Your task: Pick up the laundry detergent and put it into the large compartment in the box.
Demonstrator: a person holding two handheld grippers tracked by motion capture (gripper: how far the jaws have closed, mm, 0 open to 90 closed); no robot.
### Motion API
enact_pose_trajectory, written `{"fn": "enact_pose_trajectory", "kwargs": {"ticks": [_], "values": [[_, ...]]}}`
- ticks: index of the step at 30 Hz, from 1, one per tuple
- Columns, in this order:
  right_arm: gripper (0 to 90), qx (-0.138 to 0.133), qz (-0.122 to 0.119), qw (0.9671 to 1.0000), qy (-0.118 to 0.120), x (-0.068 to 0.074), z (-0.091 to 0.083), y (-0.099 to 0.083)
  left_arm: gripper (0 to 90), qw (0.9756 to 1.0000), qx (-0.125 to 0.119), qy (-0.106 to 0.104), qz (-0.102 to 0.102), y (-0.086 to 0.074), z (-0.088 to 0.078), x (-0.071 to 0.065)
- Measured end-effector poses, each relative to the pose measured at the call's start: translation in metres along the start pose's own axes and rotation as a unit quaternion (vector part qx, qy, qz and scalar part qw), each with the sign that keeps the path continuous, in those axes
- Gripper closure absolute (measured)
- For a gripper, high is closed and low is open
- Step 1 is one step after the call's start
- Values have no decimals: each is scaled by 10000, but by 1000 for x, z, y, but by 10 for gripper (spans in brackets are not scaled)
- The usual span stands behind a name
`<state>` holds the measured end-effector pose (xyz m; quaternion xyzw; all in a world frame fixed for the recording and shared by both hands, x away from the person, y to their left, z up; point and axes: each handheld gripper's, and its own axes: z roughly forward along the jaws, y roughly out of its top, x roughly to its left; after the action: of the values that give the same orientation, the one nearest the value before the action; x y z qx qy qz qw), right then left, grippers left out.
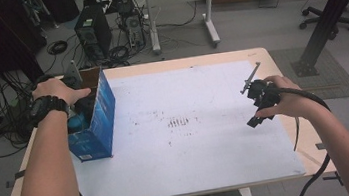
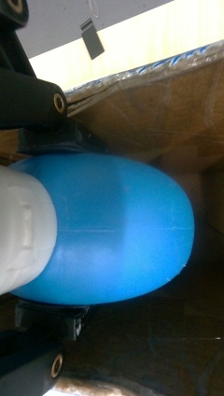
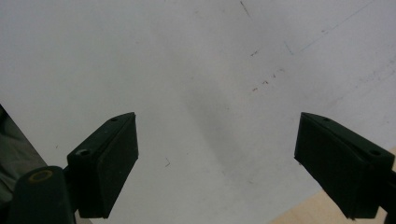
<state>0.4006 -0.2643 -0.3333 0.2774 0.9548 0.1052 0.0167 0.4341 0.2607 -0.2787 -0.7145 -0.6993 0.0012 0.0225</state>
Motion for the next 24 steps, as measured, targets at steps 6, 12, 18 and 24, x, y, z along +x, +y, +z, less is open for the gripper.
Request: {"fn": "enact_pose_trajectory", "kwargs": {"ticks": [6, 12, 18, 24], "values": [[137, 6, -9, 10000, -2, 0, -1, 0, 375, 10000, 0, 10, 2, 0, 2, -1], [137, -10, 11, 10000, -11, -1, -1, -2, 374, 10000, -21, 22, 6, 1, 2, -2], [137, -5, 23, 10000, -6, -1, 0, -3, 373, 10000, -30, 54, 43, 3, 3, -4], [137, 1, 21, 10000, 0, -1, 0, -3, 373, 9999, -66, 59, 52, 3, 3, -5]]}}
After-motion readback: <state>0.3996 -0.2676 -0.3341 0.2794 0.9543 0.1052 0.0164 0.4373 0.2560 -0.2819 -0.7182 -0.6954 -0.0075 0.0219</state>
